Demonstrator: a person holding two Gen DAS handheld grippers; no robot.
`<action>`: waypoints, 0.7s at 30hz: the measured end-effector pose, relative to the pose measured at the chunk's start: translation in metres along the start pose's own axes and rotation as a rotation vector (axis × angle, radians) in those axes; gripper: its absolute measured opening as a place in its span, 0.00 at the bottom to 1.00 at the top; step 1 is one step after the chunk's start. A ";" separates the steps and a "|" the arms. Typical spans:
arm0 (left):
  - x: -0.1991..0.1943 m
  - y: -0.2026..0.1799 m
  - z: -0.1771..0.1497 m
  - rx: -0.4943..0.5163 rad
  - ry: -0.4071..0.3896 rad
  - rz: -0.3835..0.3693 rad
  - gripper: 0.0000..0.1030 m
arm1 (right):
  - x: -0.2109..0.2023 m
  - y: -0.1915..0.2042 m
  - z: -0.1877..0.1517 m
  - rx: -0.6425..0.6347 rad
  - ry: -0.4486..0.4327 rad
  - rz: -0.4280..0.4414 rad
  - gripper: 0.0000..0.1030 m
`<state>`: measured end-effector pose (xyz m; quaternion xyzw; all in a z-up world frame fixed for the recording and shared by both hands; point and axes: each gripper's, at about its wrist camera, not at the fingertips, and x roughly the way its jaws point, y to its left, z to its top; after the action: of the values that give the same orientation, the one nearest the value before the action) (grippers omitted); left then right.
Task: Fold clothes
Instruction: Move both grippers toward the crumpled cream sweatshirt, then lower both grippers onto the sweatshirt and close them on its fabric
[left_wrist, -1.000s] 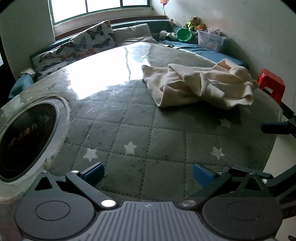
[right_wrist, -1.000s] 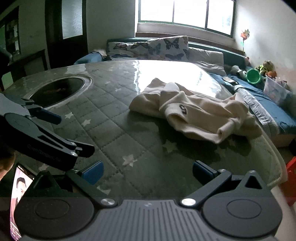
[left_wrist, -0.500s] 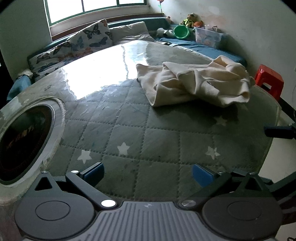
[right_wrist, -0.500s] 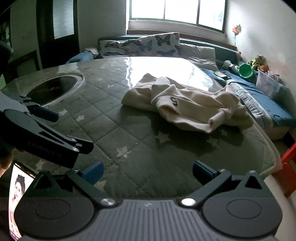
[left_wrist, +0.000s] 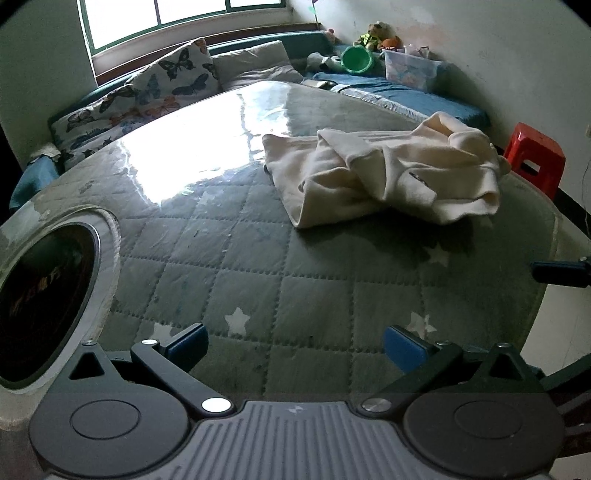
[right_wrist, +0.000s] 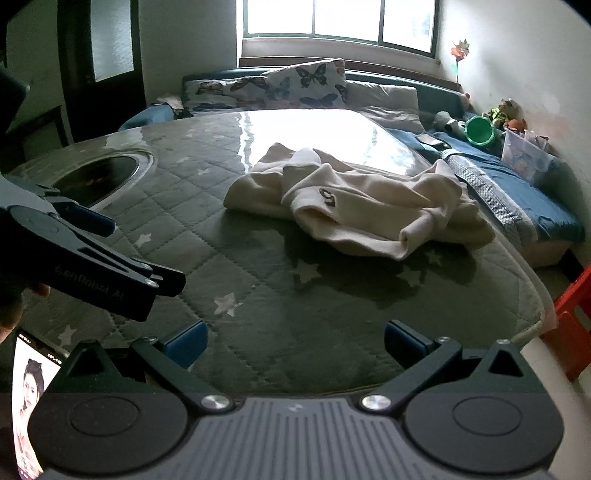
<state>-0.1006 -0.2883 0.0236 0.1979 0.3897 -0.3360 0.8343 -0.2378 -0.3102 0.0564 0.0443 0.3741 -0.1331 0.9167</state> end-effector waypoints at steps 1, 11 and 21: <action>0.001 0.000 0.001 0.000 0.001 0.000 1.00 | 0.001 -0.001 0.000 0.002 0.001 -0.001 1.00; 0.008 -0.005 0.014 0.014 0.008 -0.006 1.00 | 0.007 -0.009 0.006 0.018 0.004 -0.003 0.98; 0.015 -0.006 0.026 0.020 0.015 -0.011 1.00 | 0.017 -0.018 0.014 0.037 0.009 0.001 0.96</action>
<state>-0.0847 -0.3142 0.0276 0.2065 0.3935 -0.3432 0.8275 -0.2222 -0.3335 0.0551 0.0620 0.3759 -0.1391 0.9140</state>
